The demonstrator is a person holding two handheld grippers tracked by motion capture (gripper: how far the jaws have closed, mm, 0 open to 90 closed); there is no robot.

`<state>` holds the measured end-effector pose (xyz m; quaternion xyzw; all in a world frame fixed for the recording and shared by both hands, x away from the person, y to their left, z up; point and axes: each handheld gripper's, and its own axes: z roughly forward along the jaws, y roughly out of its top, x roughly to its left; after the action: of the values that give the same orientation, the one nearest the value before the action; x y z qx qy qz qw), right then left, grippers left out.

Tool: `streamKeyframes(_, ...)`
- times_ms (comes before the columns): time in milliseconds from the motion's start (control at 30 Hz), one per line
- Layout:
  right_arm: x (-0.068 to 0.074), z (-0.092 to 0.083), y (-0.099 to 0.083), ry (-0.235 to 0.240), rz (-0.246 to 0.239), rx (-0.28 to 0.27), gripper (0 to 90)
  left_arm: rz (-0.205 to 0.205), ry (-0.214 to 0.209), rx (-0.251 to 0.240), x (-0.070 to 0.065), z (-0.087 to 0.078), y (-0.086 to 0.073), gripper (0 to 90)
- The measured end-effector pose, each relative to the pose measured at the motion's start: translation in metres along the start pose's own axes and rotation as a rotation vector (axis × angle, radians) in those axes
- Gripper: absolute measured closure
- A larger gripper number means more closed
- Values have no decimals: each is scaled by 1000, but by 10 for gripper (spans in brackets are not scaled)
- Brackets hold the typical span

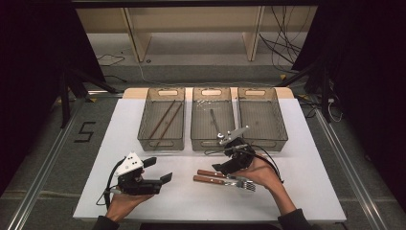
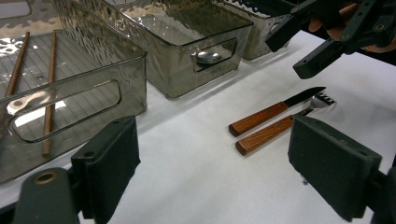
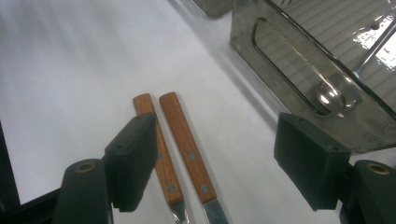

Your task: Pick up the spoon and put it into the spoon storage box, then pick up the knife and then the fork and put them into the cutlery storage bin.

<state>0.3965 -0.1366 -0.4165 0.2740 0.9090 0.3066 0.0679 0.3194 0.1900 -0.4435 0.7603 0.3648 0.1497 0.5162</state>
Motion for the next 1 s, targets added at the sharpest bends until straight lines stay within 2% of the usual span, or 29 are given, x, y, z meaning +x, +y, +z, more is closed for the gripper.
streamKeyframes(167, 1, 4, -2, 8, -10, 10, 309, -1, -3, -1, -1, 1, 0, 161)
streamKeyframes(400, 0, 12, -4, 12, -31, 55, 307, -2, -5, 1, 0, 1, 0, 161)
streamKeyframes(700, 0, 17, -6, 15, -28, 88, 298, 0, -7, 1, -1, 1, 0, 161)
streamKeyframes(1000, -4, 21, -7, 21, -26, 131, 349, 3, -6, 4, -1, 2, 0, 161)
